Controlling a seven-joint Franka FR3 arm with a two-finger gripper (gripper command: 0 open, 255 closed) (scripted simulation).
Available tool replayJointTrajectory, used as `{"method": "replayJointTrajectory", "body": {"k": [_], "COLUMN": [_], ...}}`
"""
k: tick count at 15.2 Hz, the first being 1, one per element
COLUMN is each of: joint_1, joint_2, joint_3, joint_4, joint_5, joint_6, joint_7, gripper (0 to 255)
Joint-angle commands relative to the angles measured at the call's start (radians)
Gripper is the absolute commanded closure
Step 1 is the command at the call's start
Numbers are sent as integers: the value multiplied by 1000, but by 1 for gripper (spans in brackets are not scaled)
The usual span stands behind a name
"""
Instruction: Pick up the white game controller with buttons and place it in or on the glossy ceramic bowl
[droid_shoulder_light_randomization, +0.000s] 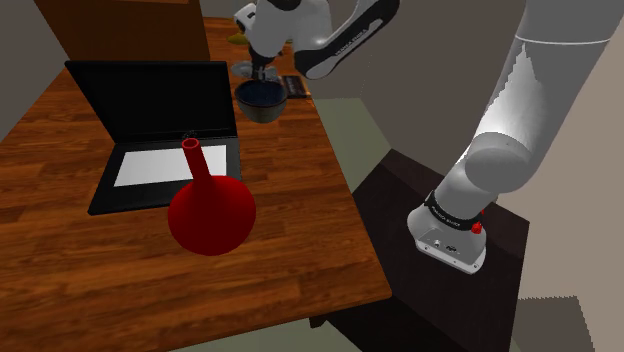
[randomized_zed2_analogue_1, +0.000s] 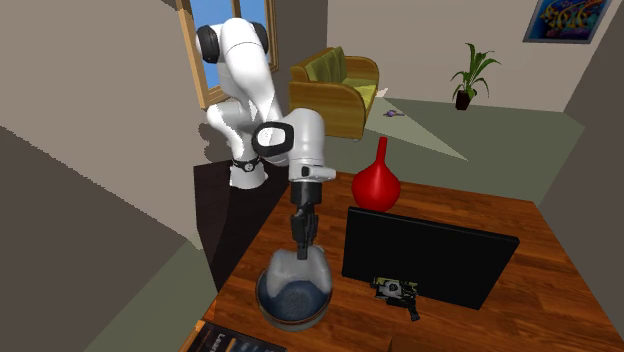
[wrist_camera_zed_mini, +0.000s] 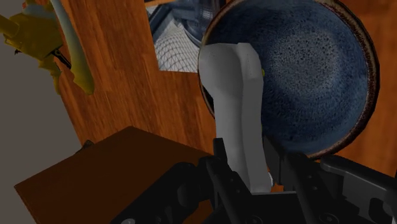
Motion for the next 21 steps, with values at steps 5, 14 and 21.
{"method": "replayJointTrajectory", "body": {"k": [5,14,21], "joint_1": [24,37,37], "joint_2": [58,87,87], "joint_3": [-35,-52,-52], "joint_4": [11,19,19], "joint_5": [-113,-167,-167], "joint_6": [30,43,43], "joint_7": [116,172,172], "gripper": [255,255,0]}}
